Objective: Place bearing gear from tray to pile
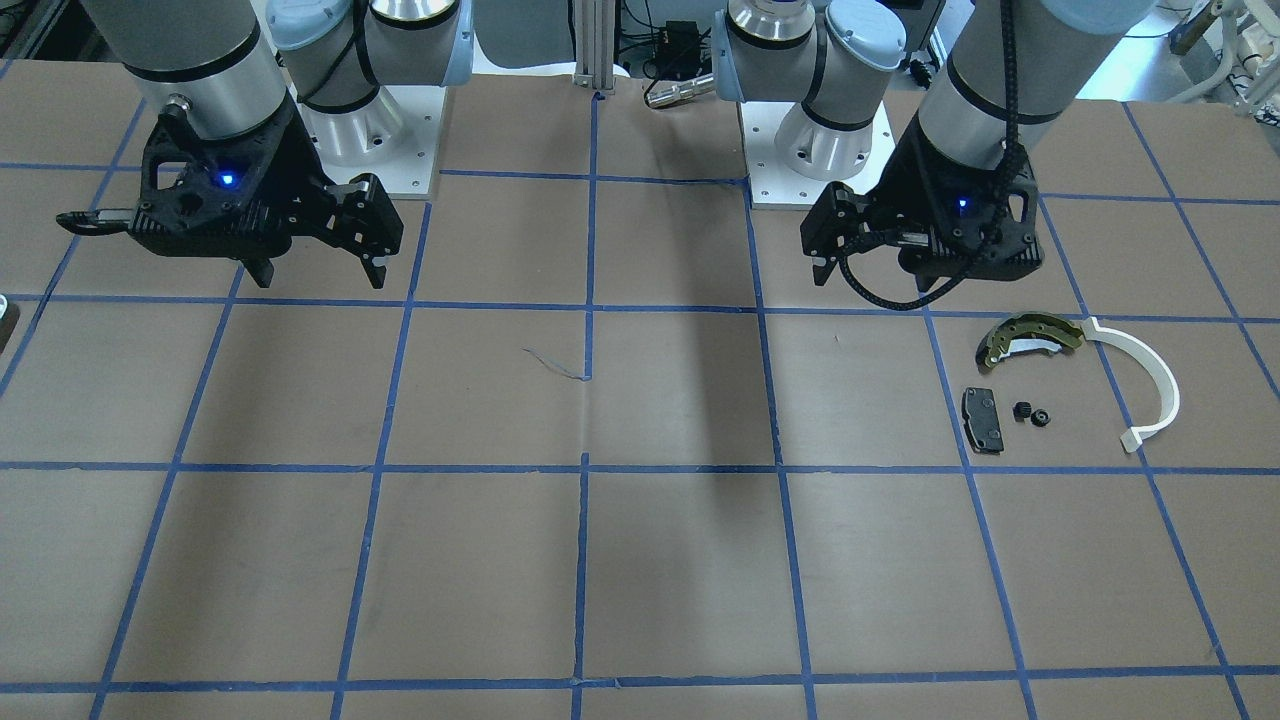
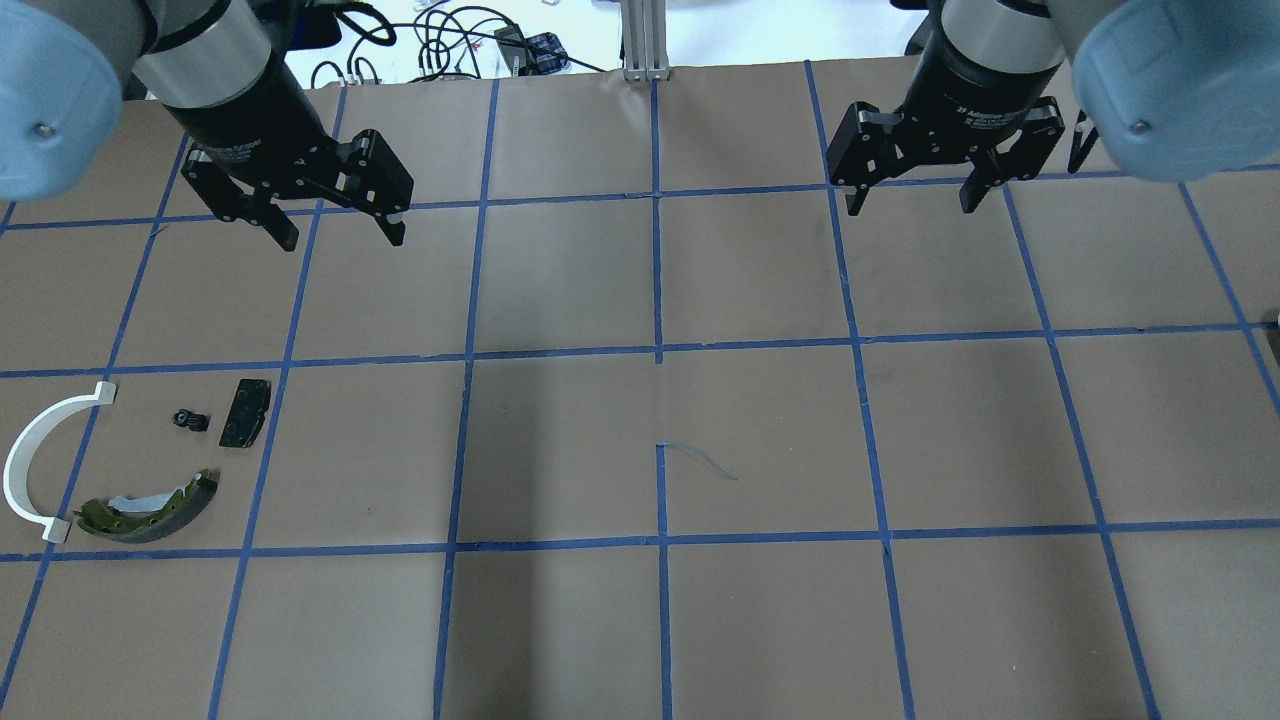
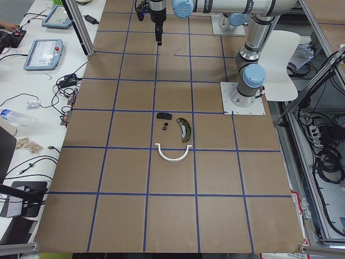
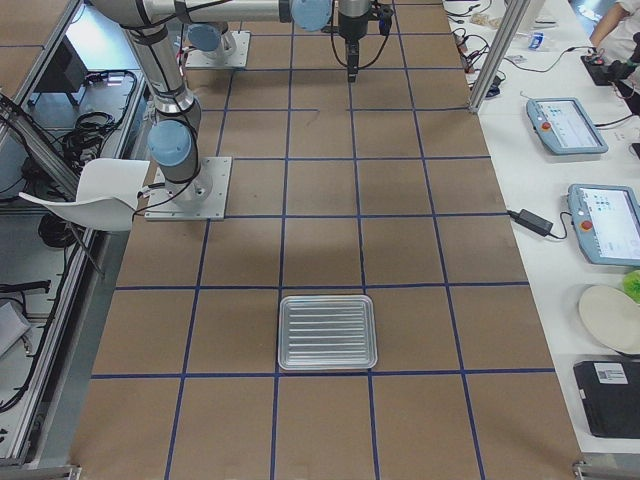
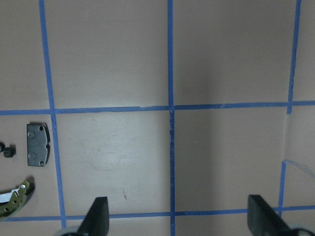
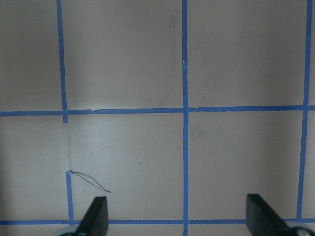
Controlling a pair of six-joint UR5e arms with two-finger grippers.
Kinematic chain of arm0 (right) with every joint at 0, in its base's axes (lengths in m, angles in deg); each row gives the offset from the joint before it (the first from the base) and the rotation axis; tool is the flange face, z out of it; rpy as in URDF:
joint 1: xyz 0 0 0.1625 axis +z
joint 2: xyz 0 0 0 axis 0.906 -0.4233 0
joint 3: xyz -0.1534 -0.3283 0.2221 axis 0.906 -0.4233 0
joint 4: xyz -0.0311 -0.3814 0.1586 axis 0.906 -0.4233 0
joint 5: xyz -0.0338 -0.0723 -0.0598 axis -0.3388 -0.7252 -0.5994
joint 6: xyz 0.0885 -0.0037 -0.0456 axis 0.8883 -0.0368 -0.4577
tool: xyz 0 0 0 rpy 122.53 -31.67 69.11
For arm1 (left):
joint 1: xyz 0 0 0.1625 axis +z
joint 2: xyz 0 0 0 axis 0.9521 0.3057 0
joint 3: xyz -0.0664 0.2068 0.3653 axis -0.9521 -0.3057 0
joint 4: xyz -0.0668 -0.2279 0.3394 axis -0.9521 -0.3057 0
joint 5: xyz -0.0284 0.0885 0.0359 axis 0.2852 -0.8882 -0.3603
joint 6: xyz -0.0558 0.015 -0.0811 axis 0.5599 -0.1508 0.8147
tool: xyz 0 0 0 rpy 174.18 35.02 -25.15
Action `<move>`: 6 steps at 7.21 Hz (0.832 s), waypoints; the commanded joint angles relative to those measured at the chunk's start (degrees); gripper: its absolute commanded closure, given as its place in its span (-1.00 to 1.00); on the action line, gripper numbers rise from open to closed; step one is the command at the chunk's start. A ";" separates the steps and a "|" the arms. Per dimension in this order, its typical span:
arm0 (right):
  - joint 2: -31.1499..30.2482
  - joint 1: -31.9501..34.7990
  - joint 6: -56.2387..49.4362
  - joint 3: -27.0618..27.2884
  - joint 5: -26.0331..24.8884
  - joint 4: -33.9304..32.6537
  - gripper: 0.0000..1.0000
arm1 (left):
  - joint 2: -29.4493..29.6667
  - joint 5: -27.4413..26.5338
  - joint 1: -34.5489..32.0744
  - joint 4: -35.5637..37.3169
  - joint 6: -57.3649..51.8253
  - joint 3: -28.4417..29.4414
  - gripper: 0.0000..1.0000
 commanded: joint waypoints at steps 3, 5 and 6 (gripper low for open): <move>-0.07 0.00 -0.01 0.00 0.09 0.00 -1.00 | -4.57 -0.34 0.58 4.32 0.05 -7.48 -1.00; -0.07 0.00 -0.01 0.00 0.09 0.00 -1.00 | -6.76 -0.34 0.58 5.13 -0.04 -10.73 -1.00; -0.07 0.00 -0.01 0.00 0.09 -0.09 -1.00 | -7.47 -0.25 0.58 5.39 -0.04 -11.35 -1.00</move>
